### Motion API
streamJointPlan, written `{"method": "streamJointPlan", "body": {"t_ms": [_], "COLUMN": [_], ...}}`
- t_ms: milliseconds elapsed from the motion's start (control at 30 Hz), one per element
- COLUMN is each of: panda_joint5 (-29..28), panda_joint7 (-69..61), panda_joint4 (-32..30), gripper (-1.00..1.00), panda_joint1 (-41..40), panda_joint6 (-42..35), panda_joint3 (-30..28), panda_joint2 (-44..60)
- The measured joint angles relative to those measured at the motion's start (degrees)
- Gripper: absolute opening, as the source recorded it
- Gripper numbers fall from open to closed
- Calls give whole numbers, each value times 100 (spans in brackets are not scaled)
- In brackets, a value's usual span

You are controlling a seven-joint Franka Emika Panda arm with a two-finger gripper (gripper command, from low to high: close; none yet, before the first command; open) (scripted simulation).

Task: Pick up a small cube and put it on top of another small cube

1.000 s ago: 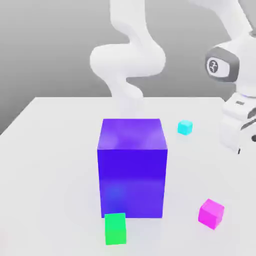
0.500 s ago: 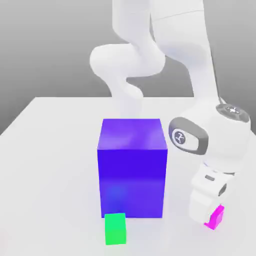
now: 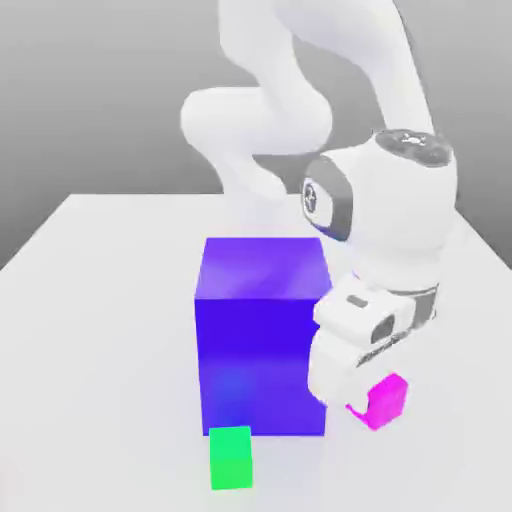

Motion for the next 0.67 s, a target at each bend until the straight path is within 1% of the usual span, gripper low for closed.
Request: {"method": "streamJointPlan", "body": {"t_ms": [67,100,167,267,300,500,567,667], "panda_joint5": [146,132,-51,-466,-568,-620,-460,-60], "panda_joint7": [72,221,457,788,866,905,788,500], "panda_joint4": [-139,-224,-272,-255,-247,-243,-258,-293], "gripper": [-100,-100,-100,-100,100,100,100,100], "panda_joint1": [-572,-700,-667,-520,-475,-455,-506,-538], "panda_joint6": [-15,74,378,924,1051,1117,932,420], "panda_joint3": [-193,-224,-262,-480,-547,-578,-490,-377], "panda_joint2": [-110,-70,223,815,955,1025,817,248]}}
